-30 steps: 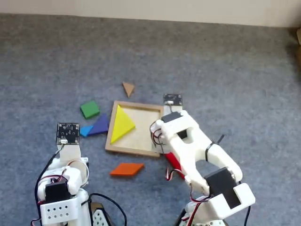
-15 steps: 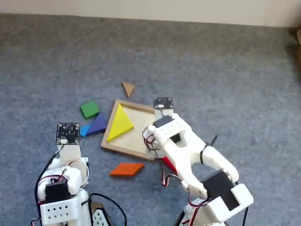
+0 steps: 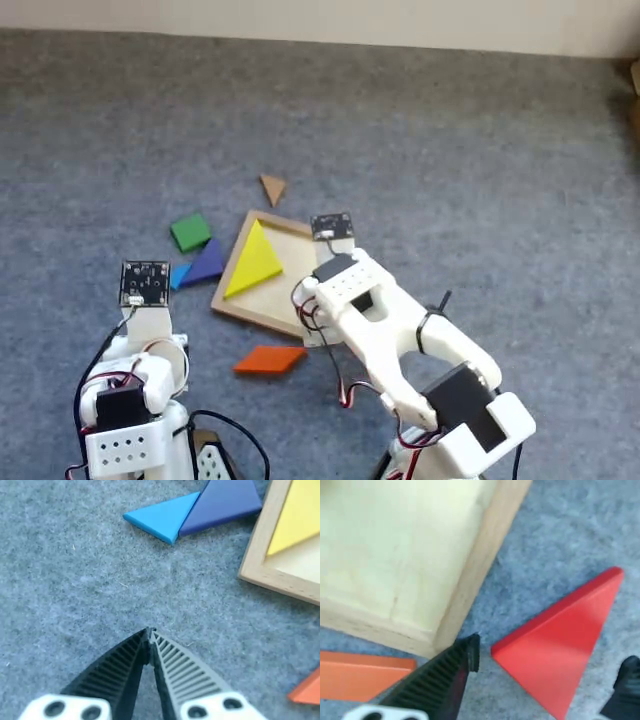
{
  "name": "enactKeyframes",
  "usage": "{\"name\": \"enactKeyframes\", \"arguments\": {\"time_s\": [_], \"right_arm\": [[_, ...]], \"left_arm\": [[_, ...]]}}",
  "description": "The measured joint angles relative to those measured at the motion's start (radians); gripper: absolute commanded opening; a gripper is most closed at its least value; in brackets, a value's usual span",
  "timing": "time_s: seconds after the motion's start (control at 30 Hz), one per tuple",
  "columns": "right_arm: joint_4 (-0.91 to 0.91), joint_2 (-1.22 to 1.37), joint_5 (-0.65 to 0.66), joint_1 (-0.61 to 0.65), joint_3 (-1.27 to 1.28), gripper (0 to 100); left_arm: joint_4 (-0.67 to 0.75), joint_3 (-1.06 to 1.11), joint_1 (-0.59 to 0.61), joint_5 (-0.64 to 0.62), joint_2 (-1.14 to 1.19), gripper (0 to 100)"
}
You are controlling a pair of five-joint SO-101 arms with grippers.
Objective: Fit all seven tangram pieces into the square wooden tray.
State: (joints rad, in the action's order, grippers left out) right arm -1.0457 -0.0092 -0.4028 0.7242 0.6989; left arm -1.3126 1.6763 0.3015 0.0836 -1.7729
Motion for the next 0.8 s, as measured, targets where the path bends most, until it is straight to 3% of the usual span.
{"name": "enactKeyframes", "arguments": {"time_s": [0.37, 0.57, 0.8], "right_arm": [[0.000, 0.000, 0.000, -0.018, 0.002, 41.6], [0.000, 0.000, 0.000, -0.018, 0.002, 28.9], [-0.003, 0.000, 0.002, -0.018, 0.002, 27.2]], "left_arm": [[0.000, 0.000, 0.000, 0.000, 0.000, 1], [0.000, 0.000, 0.000, 0.000, 0.000, 1], [0.000, 0.000, 0.000, 0.000, 0.000, 1]]}}
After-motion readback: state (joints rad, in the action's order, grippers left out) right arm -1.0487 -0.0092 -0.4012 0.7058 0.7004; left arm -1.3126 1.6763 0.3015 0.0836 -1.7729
